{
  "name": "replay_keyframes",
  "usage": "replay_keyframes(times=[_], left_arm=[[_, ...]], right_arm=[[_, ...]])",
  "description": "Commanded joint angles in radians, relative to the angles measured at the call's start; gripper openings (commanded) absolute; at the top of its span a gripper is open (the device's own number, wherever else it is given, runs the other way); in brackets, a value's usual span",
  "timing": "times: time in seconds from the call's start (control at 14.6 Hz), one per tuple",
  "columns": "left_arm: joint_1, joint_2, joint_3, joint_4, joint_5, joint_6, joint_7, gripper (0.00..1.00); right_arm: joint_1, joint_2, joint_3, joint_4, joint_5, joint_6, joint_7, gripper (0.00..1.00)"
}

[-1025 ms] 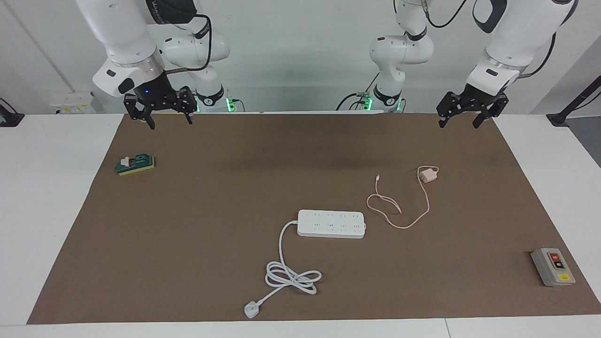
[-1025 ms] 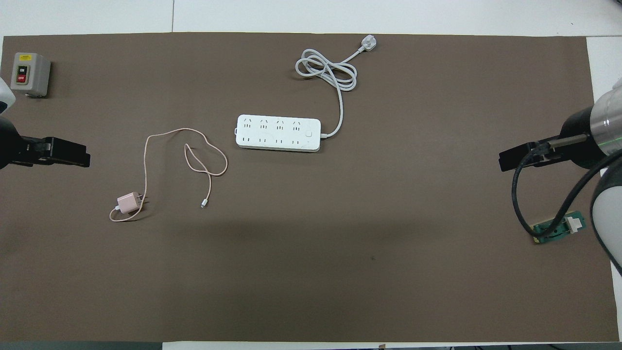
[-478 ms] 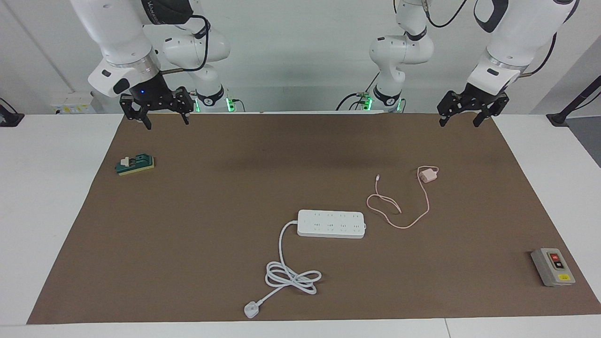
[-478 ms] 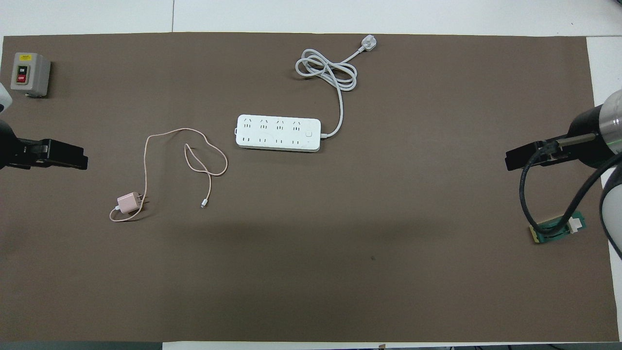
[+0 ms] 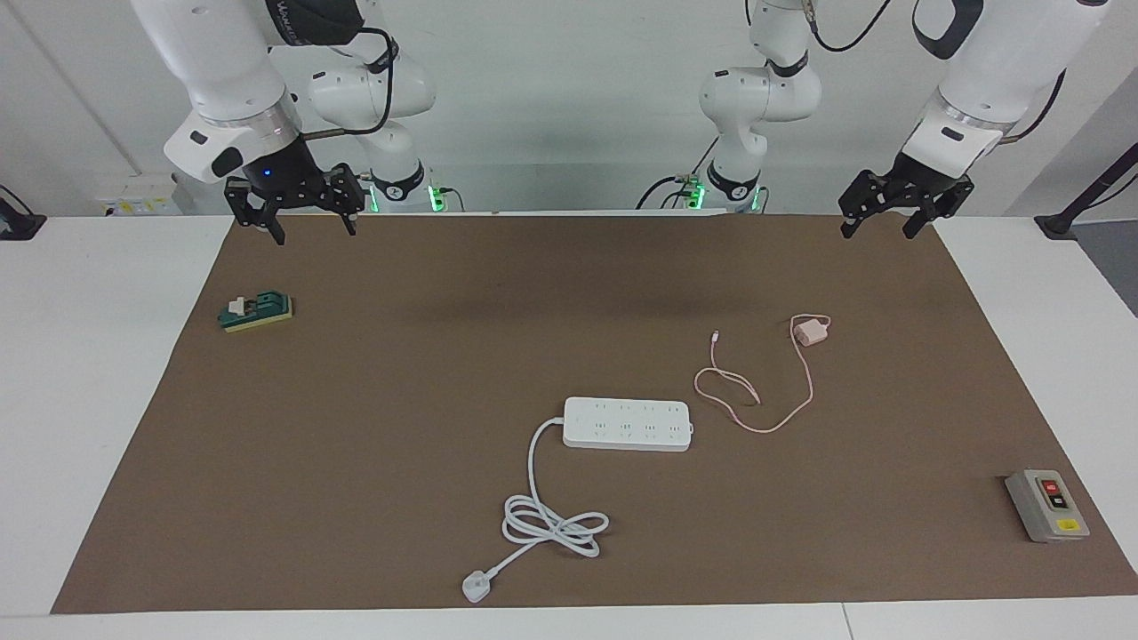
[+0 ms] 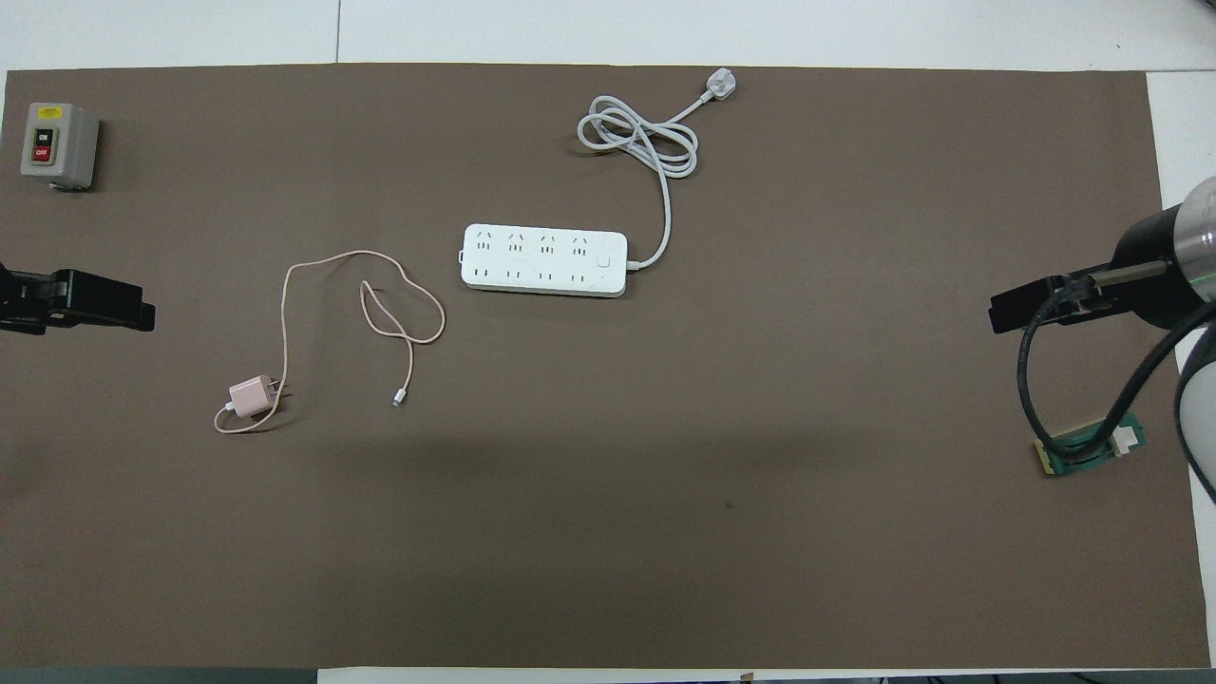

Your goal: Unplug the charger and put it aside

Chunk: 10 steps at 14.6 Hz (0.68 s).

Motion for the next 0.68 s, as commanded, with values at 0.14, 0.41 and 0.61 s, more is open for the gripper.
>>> replay_keyframes(times=[0.14, 0.41, 0.61], left_arm=[[-0.02, -0.015, 0.005, -0.005, 0.04, -0.009, 0.002, 1.0], [-0.018, -0.015, 0.005, -0.005, 0.044, -0.009, 0.005, 1.0], [-0.02, -0.015, 0.005, -0.005, 0.044, -0.012, 0.006, 1.0]], right_arm=[[-0.012, -0.018, 0.008, -0.017, -0.018, 0.004, -0.024, 1.0], [-0.012, -0.018, 0.008, -0.017, -0.018, 0.004, -0.024, 1.0], [-0.012, -0.018, 0.008, -0.017, -0.018, 0.004, -0.024, 1.0]])
